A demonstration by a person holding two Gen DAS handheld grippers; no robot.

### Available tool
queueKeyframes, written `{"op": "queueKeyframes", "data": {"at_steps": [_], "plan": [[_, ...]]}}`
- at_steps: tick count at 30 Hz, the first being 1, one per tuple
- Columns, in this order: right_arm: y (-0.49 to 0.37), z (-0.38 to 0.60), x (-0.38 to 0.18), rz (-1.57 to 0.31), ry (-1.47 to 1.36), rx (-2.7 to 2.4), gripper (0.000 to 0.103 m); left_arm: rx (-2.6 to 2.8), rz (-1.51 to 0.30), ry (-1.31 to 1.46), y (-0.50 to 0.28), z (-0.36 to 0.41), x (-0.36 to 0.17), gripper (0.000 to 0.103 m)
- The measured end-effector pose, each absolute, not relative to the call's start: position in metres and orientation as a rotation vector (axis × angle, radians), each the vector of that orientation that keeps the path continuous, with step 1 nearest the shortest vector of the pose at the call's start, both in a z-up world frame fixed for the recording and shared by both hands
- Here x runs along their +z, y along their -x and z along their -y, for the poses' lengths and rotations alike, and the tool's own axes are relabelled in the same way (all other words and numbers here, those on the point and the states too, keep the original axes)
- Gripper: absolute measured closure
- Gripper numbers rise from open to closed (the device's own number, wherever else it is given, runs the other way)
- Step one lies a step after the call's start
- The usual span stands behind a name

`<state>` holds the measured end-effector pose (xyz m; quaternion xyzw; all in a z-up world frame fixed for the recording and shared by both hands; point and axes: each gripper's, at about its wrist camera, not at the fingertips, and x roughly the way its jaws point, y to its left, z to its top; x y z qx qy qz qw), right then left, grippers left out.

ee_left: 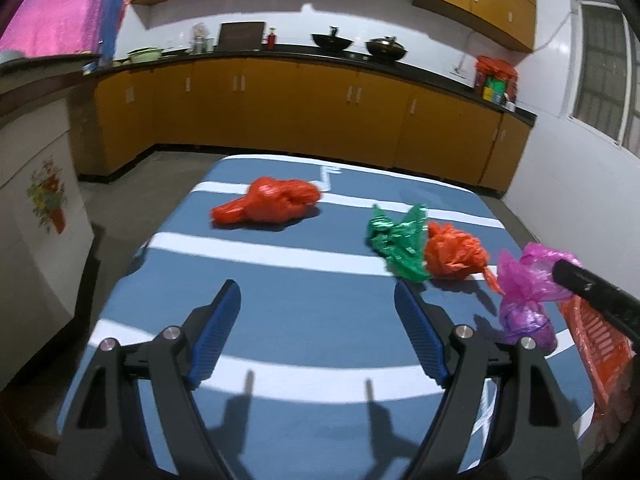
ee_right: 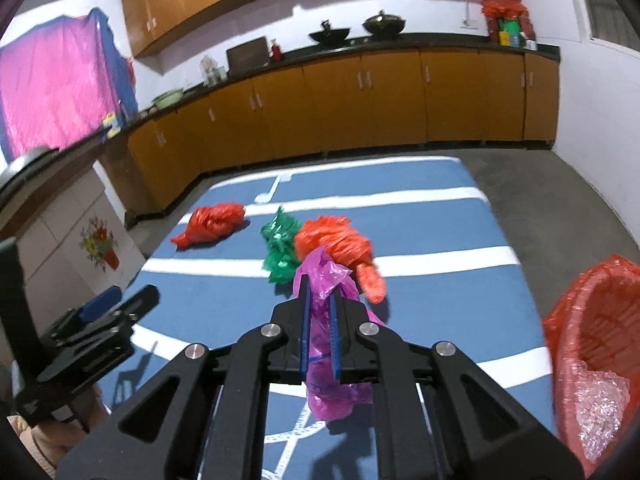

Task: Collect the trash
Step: 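Grasp the green plastic bag with the left tool while the right tool holds the pink bag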

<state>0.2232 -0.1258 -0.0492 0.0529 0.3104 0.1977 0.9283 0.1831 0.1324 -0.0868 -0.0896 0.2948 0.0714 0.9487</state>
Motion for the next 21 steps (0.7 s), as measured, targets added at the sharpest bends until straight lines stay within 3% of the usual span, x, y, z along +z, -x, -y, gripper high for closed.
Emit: {"op": "queueKeyframes", "data": {"at_steps": [2,10,18,21], "plan": [[-0.225,0.136,-0.046,-0.619,-0.123,0.372,0.094,0.118,-0.606,0.173,-0.198,-0.123,-0.086,0.026],[-0.241,0.17,-0.05,-0.609,-0.166,0.269,0.094,0.013,-0.721,0.188,-0.266,-0.091,-0.104,0.051],[-0.251,0.18,-0.058,-0.621,-0.177,0.241,0.094,-0.018,-0.836,0.269,-0.303,-0.087,-0.131,0.063],[-0.25,0.181,-0.061,-0.623,-0.181,0.237,0.094,-0.028,-0.851,0.268,-0.31,-0.085,-0.135,0.076]]}}
